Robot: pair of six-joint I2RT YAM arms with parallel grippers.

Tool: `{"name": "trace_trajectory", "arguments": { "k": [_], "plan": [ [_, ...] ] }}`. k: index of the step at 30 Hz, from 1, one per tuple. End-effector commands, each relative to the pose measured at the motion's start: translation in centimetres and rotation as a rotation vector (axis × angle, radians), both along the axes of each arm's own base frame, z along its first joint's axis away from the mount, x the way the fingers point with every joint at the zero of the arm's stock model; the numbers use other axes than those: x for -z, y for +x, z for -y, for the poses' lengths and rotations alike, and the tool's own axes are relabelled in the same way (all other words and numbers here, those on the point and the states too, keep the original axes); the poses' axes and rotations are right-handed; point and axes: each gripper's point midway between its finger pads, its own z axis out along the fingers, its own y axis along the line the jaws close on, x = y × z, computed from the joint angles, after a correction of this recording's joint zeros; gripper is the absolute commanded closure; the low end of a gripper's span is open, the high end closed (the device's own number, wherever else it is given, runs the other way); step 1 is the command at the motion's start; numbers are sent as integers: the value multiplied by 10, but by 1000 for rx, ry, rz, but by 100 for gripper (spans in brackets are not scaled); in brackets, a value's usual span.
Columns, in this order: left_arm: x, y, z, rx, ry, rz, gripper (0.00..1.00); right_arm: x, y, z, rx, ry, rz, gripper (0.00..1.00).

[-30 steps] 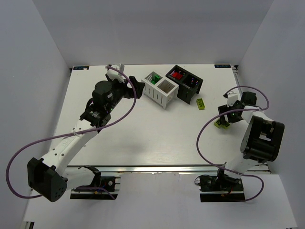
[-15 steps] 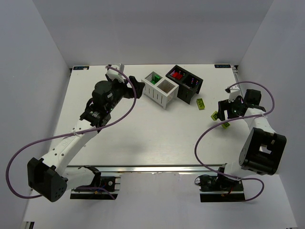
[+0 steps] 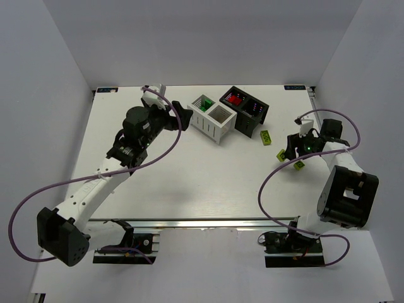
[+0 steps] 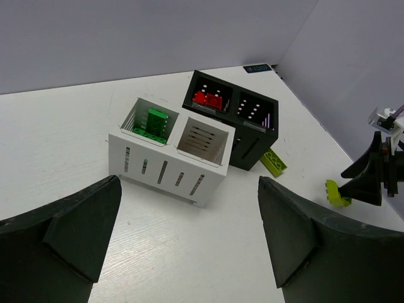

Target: Sort the legos into containers by color

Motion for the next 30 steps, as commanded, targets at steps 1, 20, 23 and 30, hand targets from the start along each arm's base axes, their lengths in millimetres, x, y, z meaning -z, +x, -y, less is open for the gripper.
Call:
{"name": "trace_trajectory", "arguments": {
  "k": [1,20,23,30],
  "plan": [
    [-8,-2,5,38,-3,25,2,0,4,-8,-35,-18,6,30],
    [61,-31,104,603,-172,-265,2,-36,-1,-82,-178,102,63,41],
    [70,-38,116,659,-232,-319,2,-44,-6,-95,-207,126,77,41],
    [108,-67,158,747,-249,-455,2,-73,-17,-139,-266,161,108,41]
  ]
}}
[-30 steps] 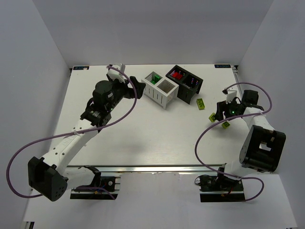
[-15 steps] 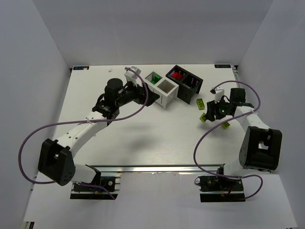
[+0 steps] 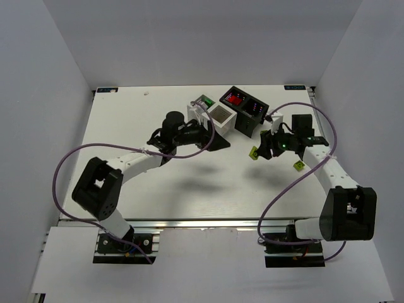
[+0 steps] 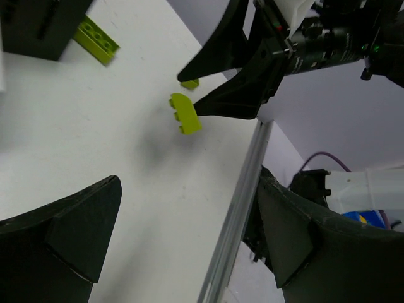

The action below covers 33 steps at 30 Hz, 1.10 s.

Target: Sort the legos into containers by color

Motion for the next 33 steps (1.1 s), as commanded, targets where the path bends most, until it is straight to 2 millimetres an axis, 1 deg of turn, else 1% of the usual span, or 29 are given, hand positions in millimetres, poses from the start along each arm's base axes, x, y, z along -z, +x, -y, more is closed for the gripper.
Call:
{"name": "trace_trajectory", "arguments": {
  "k": [1,4,6,10,13,14,16,17,20,26,29,33],
  "plan": [
    [7,-22,23,84,-26,-55,2,-31,-1,-23,-12,69,30,41],
    [21,-25,31,93,-15,-102,2,-43,-7,-37,-22,100,29,41],
    [23,-25,32,91,-9,-109,2,-49,-12,-46,-39,110,43,41],
    [24,-27,33,99,0,-115,5,-55,-19,-59,-42,128,56,41],
    [30,-31,37,117,19,-127,7,-58,-22,-71,-61,130,69,41],
    [33,-31,39,121,23,-135,9,-57,-25,-77,-73,131,61,41],
    [34,-32,40,127,23,-141,11,-55,-26,-83,-74,133,61,41],
    [34,-32,40,129,23,-146,12,-54,-28,-89,-83,135,55,41],
    [32,-34,41,140,17,-143,14,-51,-27,-93,-74,121,56,41],
    [29,-35,42,149,16,-144,18,-49,-20,-90,-23,103,67,41],
    [33,-35,43,148,23,-154,21,-50,-16,-88,8,100,74,42],
    [39,-35,45,153,28,-175,26,-47,-16,-92,10,105,62,42]
  ]
}}
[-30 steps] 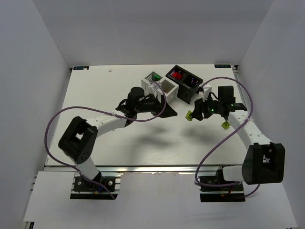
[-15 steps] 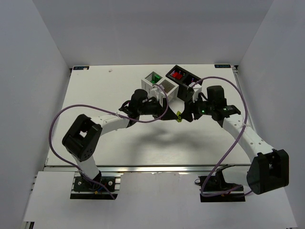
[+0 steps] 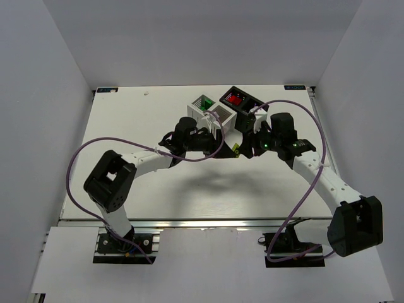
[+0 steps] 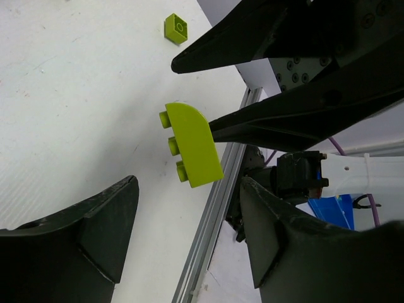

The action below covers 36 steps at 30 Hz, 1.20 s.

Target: Sort the legos into containers by color

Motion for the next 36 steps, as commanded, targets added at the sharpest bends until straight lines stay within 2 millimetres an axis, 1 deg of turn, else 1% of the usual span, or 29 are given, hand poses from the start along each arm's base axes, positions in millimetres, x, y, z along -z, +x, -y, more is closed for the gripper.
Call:
{"name": "trace_trajectory", "arguments": {
  "k": [1,3,15,18,25,29,34,35,36],
  "plan": [
    [-7,-3,7,35,-16,-5,27,-3,7,-6,20,17,18,42],
    [-6,-3,8,38,-16,-14,29,-2,8,-7,23,17,13,42],
    [-7,-2,8,34,-17,-17,35,8,6,-14,27,0,8,43],
    [-6,-2,9,35,-17,-21,38,13,7,-16,30,-12,5,43],
    [-7,-2,10,39,-22,-25,44,14,8,-17,36,-23,14,43],
    [-7,-3,10,42,-24,-30,54,14,7,-16,42,-26,20,44],
    [-5,-4,11,49,-23,-41,63,15,7,-16,44,-25,22,43],
    [-4,-4,11,50,-22,-42,65,13,7,-16,42,-22,24,43],
    [-4,-4,11,50,-22,-42,70,14,7,-16,41,-23,24,43]
  ]
}}
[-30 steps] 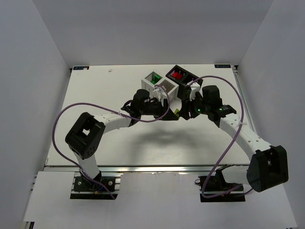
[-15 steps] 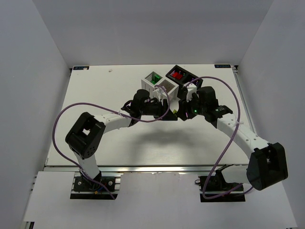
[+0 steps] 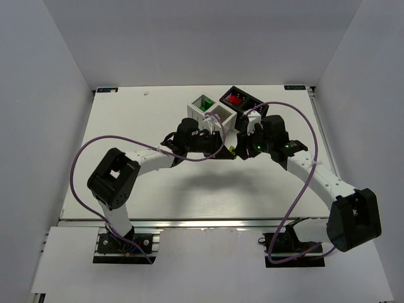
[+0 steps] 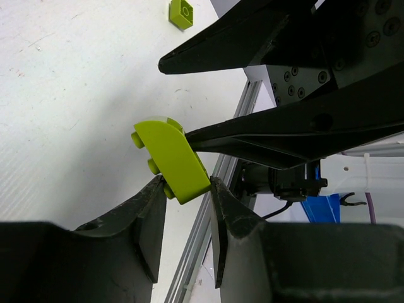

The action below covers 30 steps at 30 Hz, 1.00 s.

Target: Sort the legos into containers by color

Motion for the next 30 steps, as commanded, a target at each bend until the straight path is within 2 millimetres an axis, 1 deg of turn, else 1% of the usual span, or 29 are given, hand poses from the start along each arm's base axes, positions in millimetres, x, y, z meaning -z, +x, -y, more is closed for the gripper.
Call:
{"name": "trace_trajectory", "arguments": {
  "k": [1,3,4,7,8,9,14,16,18,20,21,22,23,24,25,26,27,28,30],
  "plan": [
    [-19,0,8,35,-41,35,73,-5,2,-2,4,19,35,42],
    [-17,1,7,29,-31,36,79,-6,2,-2,2,17,45,42],
    [-19,2,7,27,-29,49,80,-8,2,-1,5,17,54,41],
    [-15,6,4,2,3,53,82,-10,5,2,21,7,79,37],
    [-15,7,3,-2,9,56,82,-12,6,4,27,3,88,32],
    [-13,9,2,-19,21,59,82,-13,6,6,37,-3,97,31],
    [-8,21,-6,-66,80,84,83,-26,6,13,51,-8,156,29],
    [-2,25,-10,-80,120,95,84,-31,7,18,68,-20,181,29],
    [-3,28,-9,-86,124,104,84,-34,8,23,75,-34,206,29],
    [0,30,-12,-92,153,119,85,-43,10,30,92,-52,246,30],
    [-6,33,-12,-95,157,136,86,-46,11,34,100,-66,267,31],
    [-3,35,-15,-96,188,152,86,-56,12,40,115,-77,309,33],
    [-6,37,-17,-101,198,174,86,-63,18,52,171,-110,350,45],
    [-20,41,-16,-112,186,214,86,-67,18,56,183,-109,367,57],
    [-26,43,-17,-119,185,236,86,-80,18,67,221,-106,414,68],
    [-31,47,-18,-138,186,256,86,-79,14,72,234,-104,426,87],
    [-40,51,-16,-145,178,276,86,-96,11,76,249,-71,485,96],
    [-39,50,-16,-139,192,267,86,-96,9,82,265,-66,496,100],
    [-44,57,-13,-135,199,283,88,-114,6,92,304,-45,557,100]
  ]
}}
